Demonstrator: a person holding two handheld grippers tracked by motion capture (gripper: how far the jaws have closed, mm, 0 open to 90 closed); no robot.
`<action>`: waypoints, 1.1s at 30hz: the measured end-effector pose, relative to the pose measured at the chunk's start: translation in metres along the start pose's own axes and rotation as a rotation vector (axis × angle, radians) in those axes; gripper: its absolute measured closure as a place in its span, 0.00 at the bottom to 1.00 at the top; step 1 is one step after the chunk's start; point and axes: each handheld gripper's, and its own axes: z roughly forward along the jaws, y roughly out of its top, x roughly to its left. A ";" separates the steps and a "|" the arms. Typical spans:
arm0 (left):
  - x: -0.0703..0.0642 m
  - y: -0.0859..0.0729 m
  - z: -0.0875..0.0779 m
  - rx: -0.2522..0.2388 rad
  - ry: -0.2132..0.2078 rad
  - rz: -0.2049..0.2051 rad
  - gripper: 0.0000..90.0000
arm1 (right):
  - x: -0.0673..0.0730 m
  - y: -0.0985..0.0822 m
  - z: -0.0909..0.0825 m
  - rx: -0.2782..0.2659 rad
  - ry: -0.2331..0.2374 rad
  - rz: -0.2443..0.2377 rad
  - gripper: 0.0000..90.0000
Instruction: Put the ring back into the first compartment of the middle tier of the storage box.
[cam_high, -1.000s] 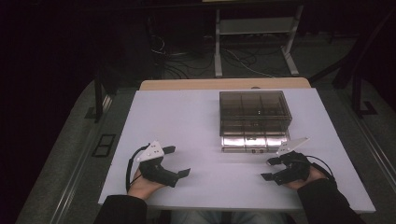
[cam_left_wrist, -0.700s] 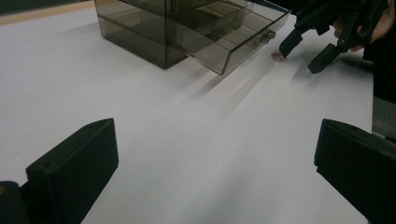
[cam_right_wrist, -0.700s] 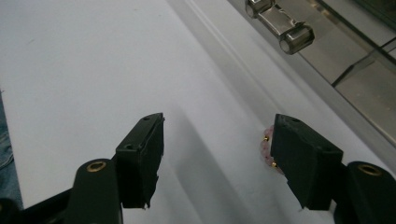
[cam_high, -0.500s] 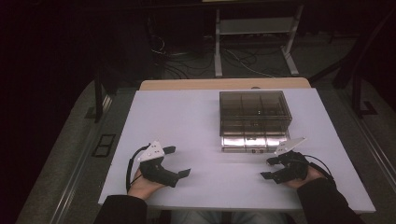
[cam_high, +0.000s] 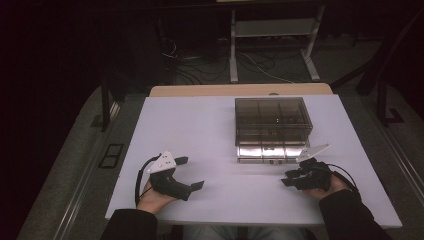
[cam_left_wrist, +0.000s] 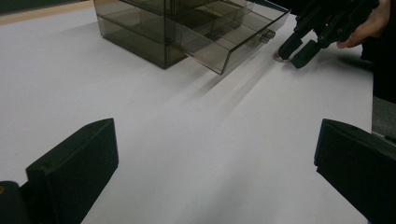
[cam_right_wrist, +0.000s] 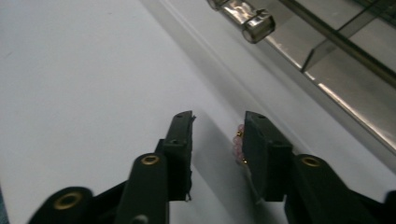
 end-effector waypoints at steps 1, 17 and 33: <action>0.000 0.000 0.000 0.001 0.000 0.001 0.00 | 0.000 0.000 0.000 -0.001 -0.009 0.004 0.75; 0.000 0.000 -0.001 -0.004 -0.001 -0.004 0.00 | 0.011 0.003 0.002 0.038 -0.150 -0.057 0.95; 0.000 0.000 -0.001 -0.005 -0.002 -0.003 0.00 | 0.008 0.002 -0.006 0.024 -0.109 0.002 0.97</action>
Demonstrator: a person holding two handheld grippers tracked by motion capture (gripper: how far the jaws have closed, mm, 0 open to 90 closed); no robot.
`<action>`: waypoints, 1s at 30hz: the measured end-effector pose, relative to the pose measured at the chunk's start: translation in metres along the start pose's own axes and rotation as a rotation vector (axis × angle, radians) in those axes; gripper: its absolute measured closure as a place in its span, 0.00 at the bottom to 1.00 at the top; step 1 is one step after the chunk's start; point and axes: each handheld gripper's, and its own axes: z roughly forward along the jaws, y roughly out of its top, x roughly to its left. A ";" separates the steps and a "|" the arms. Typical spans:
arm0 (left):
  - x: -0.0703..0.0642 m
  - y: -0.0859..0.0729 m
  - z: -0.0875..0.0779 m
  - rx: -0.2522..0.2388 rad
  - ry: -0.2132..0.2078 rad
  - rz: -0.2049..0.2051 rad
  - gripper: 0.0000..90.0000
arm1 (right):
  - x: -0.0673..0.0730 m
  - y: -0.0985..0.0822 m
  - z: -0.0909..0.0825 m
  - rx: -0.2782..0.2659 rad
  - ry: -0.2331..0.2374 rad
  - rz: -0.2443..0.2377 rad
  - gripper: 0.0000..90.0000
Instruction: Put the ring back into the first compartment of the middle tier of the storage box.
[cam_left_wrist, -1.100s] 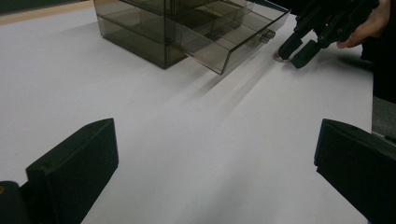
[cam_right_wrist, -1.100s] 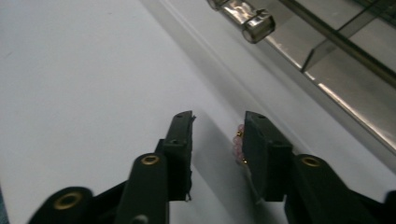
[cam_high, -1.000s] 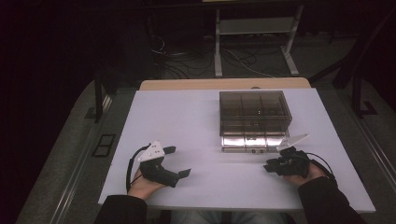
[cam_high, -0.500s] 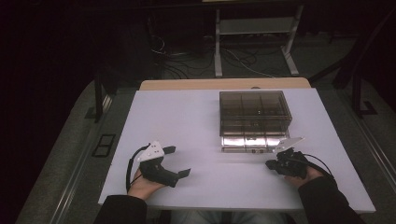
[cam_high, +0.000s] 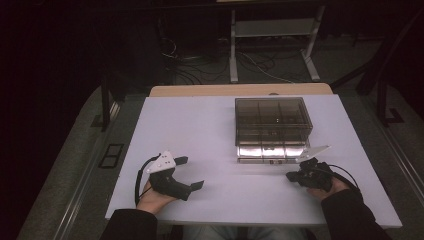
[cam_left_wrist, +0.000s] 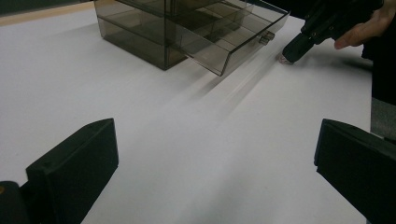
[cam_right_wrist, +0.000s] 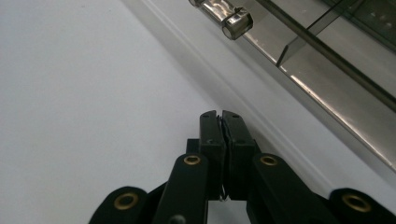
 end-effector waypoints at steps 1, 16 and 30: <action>0.000 0.000 0.000 0.001 0.000 0.001 0.00 | 0.000 0.000 0.000 0.001 0.001 0.002 0.97; 0.000 0.000 0.000 0.001 0.003 -0.001 0.00 | -0.002 -0.001 -0.010 -0.040 0.044 0.034 0.97; 0.000 0.000 0.000 -0.001 0.003 -0.002 0.00 | 0.001 0.001 -0.021 -0.094 0.080 0.032 0.97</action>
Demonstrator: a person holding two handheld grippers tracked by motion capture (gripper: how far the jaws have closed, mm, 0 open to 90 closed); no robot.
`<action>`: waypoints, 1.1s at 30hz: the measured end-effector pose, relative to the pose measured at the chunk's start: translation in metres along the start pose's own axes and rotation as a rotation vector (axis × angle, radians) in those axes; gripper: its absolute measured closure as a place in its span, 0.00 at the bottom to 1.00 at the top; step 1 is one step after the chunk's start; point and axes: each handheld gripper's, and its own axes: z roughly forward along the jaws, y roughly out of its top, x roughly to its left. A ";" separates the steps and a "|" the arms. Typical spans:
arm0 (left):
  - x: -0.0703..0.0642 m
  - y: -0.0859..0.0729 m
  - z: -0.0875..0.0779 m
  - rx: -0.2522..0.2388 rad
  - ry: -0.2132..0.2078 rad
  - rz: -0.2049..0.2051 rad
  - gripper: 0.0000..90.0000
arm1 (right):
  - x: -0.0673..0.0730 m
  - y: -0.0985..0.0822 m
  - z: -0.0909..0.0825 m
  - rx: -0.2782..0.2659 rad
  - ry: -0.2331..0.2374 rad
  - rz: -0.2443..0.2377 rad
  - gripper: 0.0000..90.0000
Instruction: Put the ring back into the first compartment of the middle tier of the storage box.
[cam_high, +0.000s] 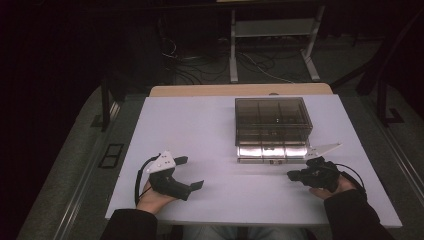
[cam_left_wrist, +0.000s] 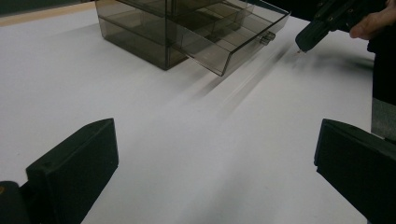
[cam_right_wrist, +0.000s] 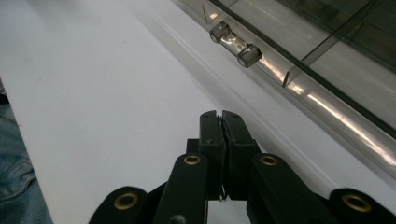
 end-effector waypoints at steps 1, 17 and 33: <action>0.000 0.000 0.000 0.002 0.000 0.002 0.00 | 0.001 0.000 -0.001 -0.004 0.002 0.001 0.97; 0.000 0.000 0.000 0.000 0.001 0.000 0.00 | 0.003 0.006 -0.013 -0.065 0.017 -0.015 0.97; -0.001 -0.001 0.000 0.000 0.003 -0.004 0.00 | 0.006 0.021 -0.026 -0.137 0.053 -0.026 0.97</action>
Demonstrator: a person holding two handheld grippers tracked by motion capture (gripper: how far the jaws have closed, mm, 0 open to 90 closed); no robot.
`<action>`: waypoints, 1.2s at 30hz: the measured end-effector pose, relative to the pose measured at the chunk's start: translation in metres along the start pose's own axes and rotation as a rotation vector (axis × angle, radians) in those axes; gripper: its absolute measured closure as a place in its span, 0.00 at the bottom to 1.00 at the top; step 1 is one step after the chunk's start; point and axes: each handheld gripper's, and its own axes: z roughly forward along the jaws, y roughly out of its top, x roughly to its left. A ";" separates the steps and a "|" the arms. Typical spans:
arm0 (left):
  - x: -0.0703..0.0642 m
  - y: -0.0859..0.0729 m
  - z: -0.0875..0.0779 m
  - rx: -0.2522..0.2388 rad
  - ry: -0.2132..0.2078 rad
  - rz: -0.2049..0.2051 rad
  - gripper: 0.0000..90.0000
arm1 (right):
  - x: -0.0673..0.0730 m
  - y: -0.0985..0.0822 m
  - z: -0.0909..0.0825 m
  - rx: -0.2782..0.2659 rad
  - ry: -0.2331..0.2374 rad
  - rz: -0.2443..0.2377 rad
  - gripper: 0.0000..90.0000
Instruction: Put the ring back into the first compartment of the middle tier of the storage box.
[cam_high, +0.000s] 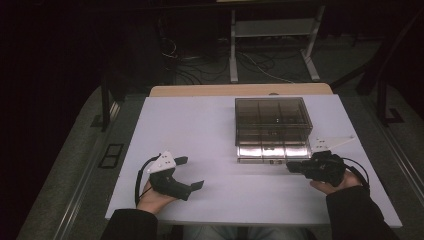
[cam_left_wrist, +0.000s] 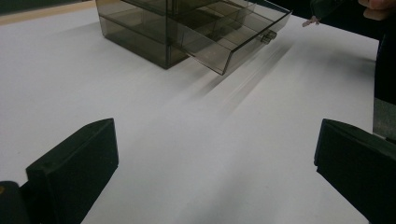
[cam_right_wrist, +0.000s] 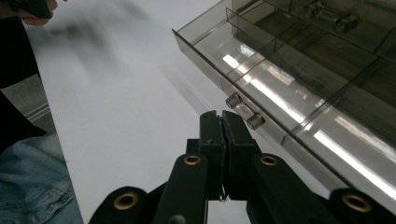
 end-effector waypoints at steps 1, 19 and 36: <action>0.000 0.000 0.000 -0.001 0.001 -0.001 0.00 | 0.001 0.002 0.000 -0.001 0.000 0.000 0.97; 0.000 -0.001 0.000 -0.011 0.007 -0.011 0.00 | 0.005 0.027 0.005 0.016 0.031 -0.055 0.96; 0.000 -0.001 0.000 -0.014 0.004 -0.017 0.00 | 0.006 0.047 0.009 0.016 0.038 -0.087 0.97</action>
